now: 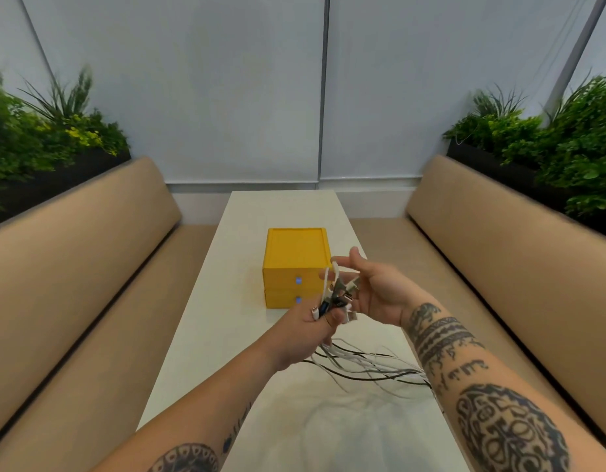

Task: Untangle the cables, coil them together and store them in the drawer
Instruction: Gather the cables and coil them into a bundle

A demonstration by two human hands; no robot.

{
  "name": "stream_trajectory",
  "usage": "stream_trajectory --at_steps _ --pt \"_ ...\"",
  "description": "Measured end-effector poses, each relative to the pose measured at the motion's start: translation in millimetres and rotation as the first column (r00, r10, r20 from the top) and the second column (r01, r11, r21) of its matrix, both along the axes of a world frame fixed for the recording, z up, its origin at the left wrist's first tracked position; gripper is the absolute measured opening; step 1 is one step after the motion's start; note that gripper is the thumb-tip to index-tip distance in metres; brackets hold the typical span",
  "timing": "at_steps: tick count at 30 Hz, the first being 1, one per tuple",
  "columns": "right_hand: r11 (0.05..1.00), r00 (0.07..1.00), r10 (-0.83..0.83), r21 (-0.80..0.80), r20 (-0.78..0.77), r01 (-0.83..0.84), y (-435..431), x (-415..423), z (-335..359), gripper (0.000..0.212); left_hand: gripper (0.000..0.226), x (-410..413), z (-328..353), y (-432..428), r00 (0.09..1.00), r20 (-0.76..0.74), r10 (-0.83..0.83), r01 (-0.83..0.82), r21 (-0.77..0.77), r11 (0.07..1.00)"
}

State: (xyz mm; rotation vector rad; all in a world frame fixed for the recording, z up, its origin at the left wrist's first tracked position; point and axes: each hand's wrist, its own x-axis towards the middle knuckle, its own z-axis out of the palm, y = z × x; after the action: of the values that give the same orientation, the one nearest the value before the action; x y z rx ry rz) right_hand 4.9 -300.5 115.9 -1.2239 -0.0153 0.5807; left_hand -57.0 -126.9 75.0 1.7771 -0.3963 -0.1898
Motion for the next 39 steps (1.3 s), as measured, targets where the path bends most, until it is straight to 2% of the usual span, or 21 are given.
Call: stream_trajectory --at_steps 3,6,8,11,13,18,24,26,31,34,37,39 --pt "0.999 0.996 -0.045 0.012 0.075 0.044 5 -2 11 0.025 0.020 1 -3 2 1.000 -0.018 -0.017 0.018 0.062 0.998" --pt "0.996 0.986 -0.093 0.003 0.139 0.093 5 0 17 0.008 0.025 -2 2 2 1.000 -0.022 -0.014 0.015 0.055 0.998" --pt "0.994 0.978 -0.107 -0.005 0.180 0.109 5 0 17 0.013 0.023 -3 5 2 1.000 -0.030 -0.008 0.009 0.043 0.999" --pt "0.992 0.969 -0.124 0.024 0.212 0.122 5 -1 18 0.039 0.020 -5 5 2 0.999 -0.041 -0.015 0.017 0.045 0.999" --pt "0.992 0.972 -0.122 0.041 0.203 0.116 6 -3 21 0.048 0.019 -6 6 2 0.998 -0.056 -0.027 0.029 0.039 0.999" --pt "1.000 0.969 -0.010 -0.009 0.247 0.013 1 -1 31 0.043 0.023 -6 6 -2 0.992 -0.086 -0.090 0.097 0.078 0.992" --pt "0.980 0.905 -0.030 -0.167 0.425 0.111 -6 5 38 0.038 0.030 -5 16 -6 0.986 -0.149 -0.074 0.082 0.050 0.995" --pt "0.967 0.875 0.039 -0.238 0.483 0.088 -6 6 39 0.034 0.034 -4 19 -8 0.982 -0.164 -0.092 0.101 0.044 0.994" --pt "0.910 0.790 0.287 -0.413 0.542 -0.048 -4 6 49 0.035 0.024 -4 19 -13 0.967 -0.203 -0.152 0.163 0.035 0.986" --pt "0.912 0.793 0.300 -0.403 0.530 -0.076 -5 4 50 0.028 0.022 -4 18 -17 0.960 -0.220 -0.175 0.183 0.017 0.983" --pt "0.942 0.825 0.226 -0.333 0.518 -0.049 -11 4 47 0.007 0.023 -2 17 -19 0.956 -0.234 -0.178 0.182 -0.002 0.983" --pt "0.943 0.829 0.190 -0.333 0.527 -0.005 -17 6 46 0.003 0.025 0 16 -18 0.962 -0.227 -0.149 0.149 -0.016 0.989"
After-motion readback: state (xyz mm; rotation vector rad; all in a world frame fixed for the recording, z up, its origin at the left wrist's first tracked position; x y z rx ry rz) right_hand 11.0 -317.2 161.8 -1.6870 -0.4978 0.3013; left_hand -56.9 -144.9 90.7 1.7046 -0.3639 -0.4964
